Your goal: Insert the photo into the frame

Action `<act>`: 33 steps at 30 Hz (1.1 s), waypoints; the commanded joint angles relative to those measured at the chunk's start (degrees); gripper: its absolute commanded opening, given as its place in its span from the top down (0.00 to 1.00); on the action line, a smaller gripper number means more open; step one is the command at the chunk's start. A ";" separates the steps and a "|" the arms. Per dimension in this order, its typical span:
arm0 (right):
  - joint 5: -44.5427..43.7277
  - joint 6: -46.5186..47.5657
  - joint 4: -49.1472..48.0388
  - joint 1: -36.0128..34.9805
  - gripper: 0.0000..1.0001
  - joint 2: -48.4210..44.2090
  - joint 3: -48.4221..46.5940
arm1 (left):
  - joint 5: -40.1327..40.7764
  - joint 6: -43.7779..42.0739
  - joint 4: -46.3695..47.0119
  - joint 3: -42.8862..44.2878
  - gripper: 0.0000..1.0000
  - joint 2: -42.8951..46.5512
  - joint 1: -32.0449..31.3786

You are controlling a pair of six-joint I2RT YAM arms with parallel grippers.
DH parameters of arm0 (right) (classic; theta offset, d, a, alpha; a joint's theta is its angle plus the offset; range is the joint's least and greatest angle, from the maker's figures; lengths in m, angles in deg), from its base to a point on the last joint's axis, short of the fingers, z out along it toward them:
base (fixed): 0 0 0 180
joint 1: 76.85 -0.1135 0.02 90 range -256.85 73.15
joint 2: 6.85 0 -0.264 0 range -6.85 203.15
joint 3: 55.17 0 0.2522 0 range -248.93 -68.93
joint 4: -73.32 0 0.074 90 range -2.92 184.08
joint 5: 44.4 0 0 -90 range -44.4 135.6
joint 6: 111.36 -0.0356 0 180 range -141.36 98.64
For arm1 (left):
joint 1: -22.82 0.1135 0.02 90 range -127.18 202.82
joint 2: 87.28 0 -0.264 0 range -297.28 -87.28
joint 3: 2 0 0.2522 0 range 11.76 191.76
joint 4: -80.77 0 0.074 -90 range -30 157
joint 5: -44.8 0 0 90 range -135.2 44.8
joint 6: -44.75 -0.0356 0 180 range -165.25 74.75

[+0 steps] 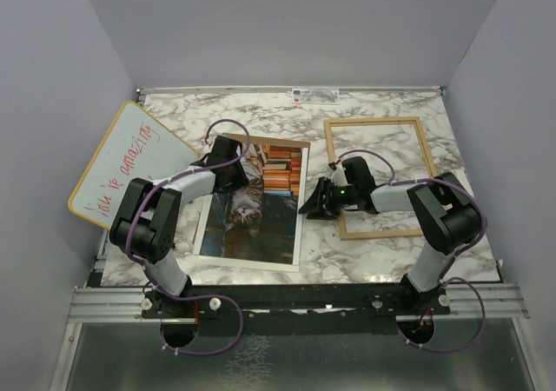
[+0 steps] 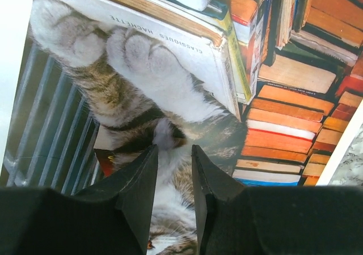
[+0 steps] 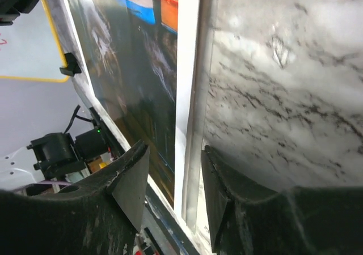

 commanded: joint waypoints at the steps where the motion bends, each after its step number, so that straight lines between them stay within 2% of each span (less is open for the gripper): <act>1: 2.52 -3.92 -9.23 -0.50 0.59 -2.71 4.10 | 3.61 1.14 -11.23 -6.04 0.67 -6.58 -0.53; 3: 3.02 -5.11 -13.11 -0.54 0.65 -3.92 5.39 | 3.55 1.48 -11.21 -6.16 0.68 -6.48 -0.58; 9: 5.03 -6.23 -23.78 -0.54 0.76 -5.76 7.67 | 3.27 1.90 -11.23 -6.48 0.68 -6.31 -0.59; 13: 5.43 -6.51 -25.77 -0.54 0.77 -4.56 6.40 | 2.94 2.02 -11.22 -6.44 0.69 -6.38 -0.56; 18: 7.11 -6.02 -29.76 -0.91 0.86 -4.24 5.82 | 2.16 1.89 -11.21 -6.28 0.69 -6.73 -0.60; 23: 8.98 -2.23 -31.04 -1.83 0.90 -5.72 5.15 | 1.45 2.02 -11.18 -5.94 0.69 -7.15 -0.52; 27: 9.97 0.51 -32.87 -2.73 0.91 -6.06 4.48 | 1.16 2.17 -11.23 -5.63 0.69 -7.36 -0.59; 30: 8.85 2.85 -28.20 -3.59 0.90 -6.07 2.33 | 0.96 2.52 -11.23 -5.66 0.70 -7.44 -0.56; 33: 6.44 4.29 -17.81 -4.10 0.76 -4.15 -2.21 | 0.89 2.87 -11.07 -5.73 0.70 -7.19 -0.60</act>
